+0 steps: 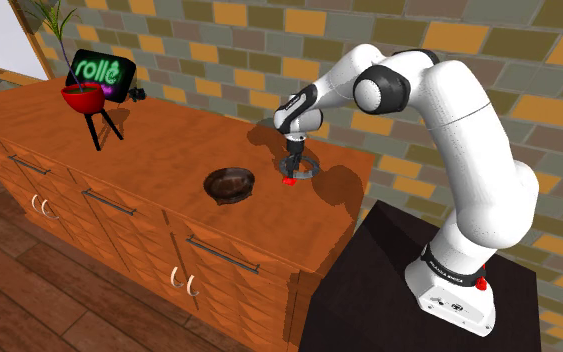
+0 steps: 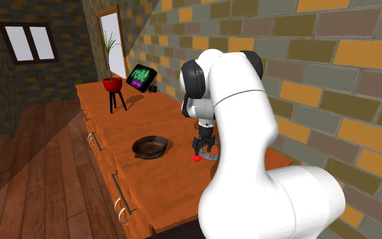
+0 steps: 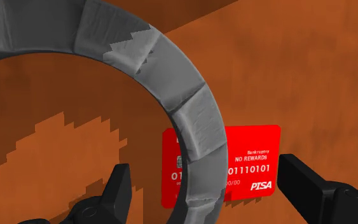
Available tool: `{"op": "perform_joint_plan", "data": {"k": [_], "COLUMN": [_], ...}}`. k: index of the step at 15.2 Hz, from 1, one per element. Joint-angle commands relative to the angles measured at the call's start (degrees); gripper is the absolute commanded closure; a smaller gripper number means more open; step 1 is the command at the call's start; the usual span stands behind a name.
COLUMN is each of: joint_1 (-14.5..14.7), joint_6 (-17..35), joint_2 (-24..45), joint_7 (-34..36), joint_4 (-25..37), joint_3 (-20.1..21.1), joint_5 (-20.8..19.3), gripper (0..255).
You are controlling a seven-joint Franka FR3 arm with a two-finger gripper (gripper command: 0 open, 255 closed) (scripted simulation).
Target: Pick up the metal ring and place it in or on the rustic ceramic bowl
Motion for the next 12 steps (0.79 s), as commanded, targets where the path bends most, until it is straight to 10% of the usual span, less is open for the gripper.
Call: {"op": "perform_joint_plan", "data": {"k": [1, 7, 8, 12], "joint_1": [-0.04, -0.04, -0.04, -0.06], "joint_6": [0.33, 0.32, 0.32, 0.36], "joint_2": [0.18, 0.18, 0.18, 0.3], "joint_7": [-0.1, -0.1, -0.1, -0.12], "joint_4": [-0.11, -0.11, -0.11, -0.03], "joint_3": [0.05, 0.05, 0.05, 0.08], "joint_5": [0.09, 0.09, 0.09, 0.11], "gripper": [0, 0, 255, 255]}}
